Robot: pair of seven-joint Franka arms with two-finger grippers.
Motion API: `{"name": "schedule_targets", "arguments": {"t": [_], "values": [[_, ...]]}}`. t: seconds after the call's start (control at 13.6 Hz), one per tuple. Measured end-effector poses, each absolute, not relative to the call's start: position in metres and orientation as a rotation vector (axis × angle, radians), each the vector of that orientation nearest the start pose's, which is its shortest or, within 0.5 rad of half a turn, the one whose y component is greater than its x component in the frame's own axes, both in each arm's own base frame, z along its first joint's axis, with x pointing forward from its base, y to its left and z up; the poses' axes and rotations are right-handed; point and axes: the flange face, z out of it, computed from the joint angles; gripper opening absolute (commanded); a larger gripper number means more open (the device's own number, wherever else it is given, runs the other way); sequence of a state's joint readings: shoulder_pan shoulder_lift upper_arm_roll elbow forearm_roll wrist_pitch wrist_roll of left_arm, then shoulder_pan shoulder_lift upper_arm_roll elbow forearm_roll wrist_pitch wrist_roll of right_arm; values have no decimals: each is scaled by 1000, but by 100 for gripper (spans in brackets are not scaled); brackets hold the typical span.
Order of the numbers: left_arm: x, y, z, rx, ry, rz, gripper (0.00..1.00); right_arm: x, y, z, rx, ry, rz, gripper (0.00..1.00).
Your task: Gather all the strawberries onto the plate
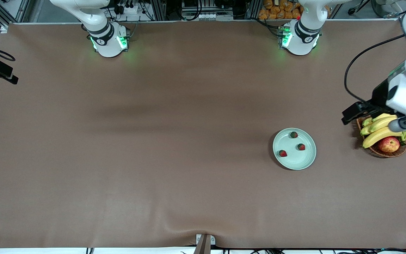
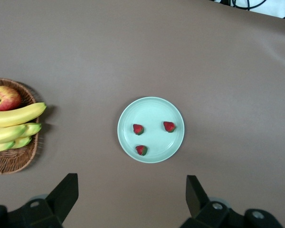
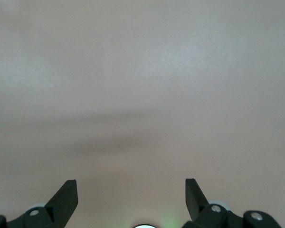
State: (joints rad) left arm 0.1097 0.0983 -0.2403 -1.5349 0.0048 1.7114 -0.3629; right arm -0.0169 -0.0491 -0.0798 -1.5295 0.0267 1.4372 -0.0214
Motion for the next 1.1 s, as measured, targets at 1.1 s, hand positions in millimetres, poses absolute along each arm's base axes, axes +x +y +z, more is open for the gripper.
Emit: {"name": "schedule_targets", "arguments": {"t": [1.1], "values": [[543,-10,647,-3133,-153,48,100,523,-49,659,-3106,112,63,100]]}}
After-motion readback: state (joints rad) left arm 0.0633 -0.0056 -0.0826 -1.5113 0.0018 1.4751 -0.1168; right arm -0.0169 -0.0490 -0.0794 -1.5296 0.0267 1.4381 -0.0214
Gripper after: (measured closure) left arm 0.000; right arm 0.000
